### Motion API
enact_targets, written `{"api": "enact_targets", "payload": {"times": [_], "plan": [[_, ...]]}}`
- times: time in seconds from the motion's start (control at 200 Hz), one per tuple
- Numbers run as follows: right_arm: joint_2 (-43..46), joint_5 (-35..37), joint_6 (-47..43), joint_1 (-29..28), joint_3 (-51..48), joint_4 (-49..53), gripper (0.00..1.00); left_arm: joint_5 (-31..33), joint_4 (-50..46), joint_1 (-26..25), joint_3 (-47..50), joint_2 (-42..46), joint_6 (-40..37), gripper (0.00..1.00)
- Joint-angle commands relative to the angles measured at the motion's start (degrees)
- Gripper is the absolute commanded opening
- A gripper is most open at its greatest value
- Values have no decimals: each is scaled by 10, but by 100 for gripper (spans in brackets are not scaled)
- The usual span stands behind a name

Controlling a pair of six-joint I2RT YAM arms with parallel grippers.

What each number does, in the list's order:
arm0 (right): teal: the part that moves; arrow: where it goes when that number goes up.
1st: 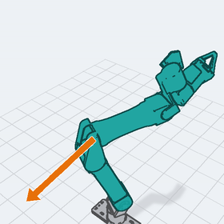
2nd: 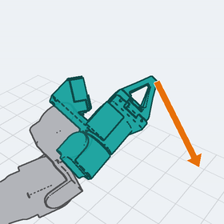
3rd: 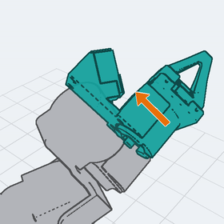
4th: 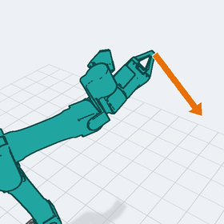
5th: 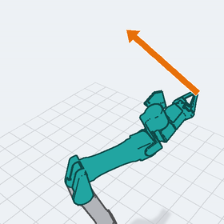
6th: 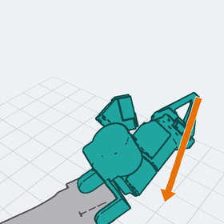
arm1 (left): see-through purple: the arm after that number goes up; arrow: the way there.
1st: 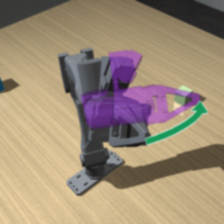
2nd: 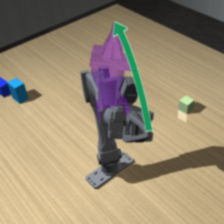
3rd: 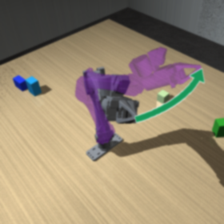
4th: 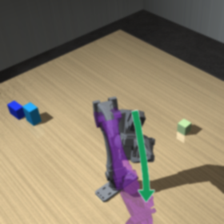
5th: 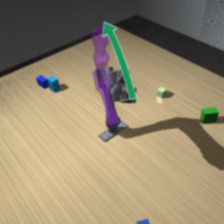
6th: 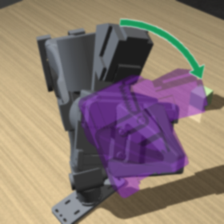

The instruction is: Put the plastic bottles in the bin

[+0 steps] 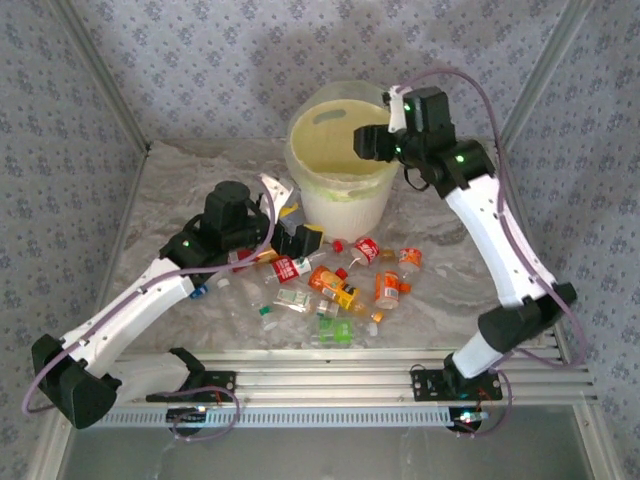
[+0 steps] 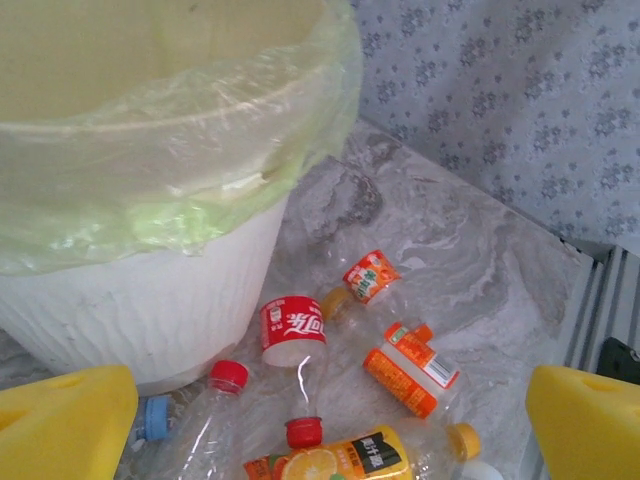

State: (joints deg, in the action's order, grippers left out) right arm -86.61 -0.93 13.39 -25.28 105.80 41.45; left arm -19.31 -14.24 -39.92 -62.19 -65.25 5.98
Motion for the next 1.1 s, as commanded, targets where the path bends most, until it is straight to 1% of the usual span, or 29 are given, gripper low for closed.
{"api": "enact_targets", "payload": {"times": [0.0, 0.115, 0.24, 0.33, 0.465, 0.55, 0.805, 0.914, 1.094], "plan": [[60, 28, 22, 0, -49, -12, 70, -12, -26, -15, -26, 3, -31, 100], [128, 49, 48, -1, -121, 0, 69, -8, -38, -29, -29, -1, -45, 100], [199, 87, 91, -1, -205, 38, 69, 3, -55, -48, -31, -9, -57, 100], [250, 100, 104, -1, -267, 64, 68, 6, -59, -61, -32, -16, -63, 100], [304, 102, 143, 0, -359, 97, 68, -9, -73, -68, -41, -30, -69, 99], [328, 61, 152, 0, -428, 95, 67, -6, -81, -77, -45, -34, -74, 99], [325, 35, 163, 5, -534, 62, 66, 3, -86, -90, -46, -37, -75, 100], [312, 10, 160, 23, -569, 11, 66, 7, -86, -91, -46, -38, -75, 100], [260, -15, 159, 70, -608, -47, 67, 14, -87, -93, -46, -40, -74, 100]]}}
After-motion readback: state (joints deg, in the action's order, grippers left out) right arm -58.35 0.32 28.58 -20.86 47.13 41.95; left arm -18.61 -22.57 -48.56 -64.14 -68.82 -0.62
